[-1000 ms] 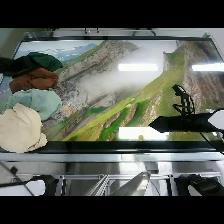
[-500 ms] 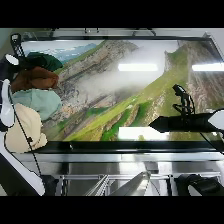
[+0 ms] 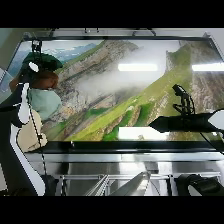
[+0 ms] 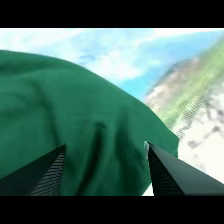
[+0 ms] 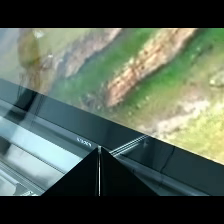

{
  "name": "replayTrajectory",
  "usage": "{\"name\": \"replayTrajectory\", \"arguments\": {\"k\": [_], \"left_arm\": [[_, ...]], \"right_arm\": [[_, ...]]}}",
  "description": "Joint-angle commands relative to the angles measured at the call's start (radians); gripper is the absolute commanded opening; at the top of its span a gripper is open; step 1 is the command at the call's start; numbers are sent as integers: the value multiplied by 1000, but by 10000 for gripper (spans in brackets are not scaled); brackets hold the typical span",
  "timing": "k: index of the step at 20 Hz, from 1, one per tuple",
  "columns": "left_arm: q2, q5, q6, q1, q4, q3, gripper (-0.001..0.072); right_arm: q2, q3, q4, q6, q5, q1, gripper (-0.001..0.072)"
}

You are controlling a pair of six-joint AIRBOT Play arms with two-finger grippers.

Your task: Fold the shirts.

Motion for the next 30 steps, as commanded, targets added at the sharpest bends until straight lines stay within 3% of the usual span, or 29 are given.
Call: {"name": "replayTrajectory", "arguments": {"k": [1,5,6,7,8,9,11,15,23,26,30], "left_arm": [[-13,28,74,6,5,5,546],[-39,-69,70,36,5,5,543],[-42,-86,81,34,8,14,395],[-34,-94,93,24,34,14,320],[-18,-90,93,12,93,14,172],[0,-64,93,-4,158,14,101],[30,-55,93,-19,214,1,30],[101,-108,92,-22,173,-82,29],[400,-430,150,-14,-406,-87,28],[499,-544,156,-40,-519,-87,28],[526,-857,-8,-93,-576,-88,28]], "right_arm": [[1,0,0,0,0,1,19],[1,0,0,0,0,1,19],[1,0,0,0,0,1,19],[1,0,0,0,0,1,19],[1,0,0,0,0,1,19],[1,0,0,0,0,1,19],[1,0,0,0,0,1,19],[1,0,0,0,0,1,19],[1,0,0,0,0,1,19],[1,0,0,0,0,1,19],[1,0,0,0,0,1,19]]}}
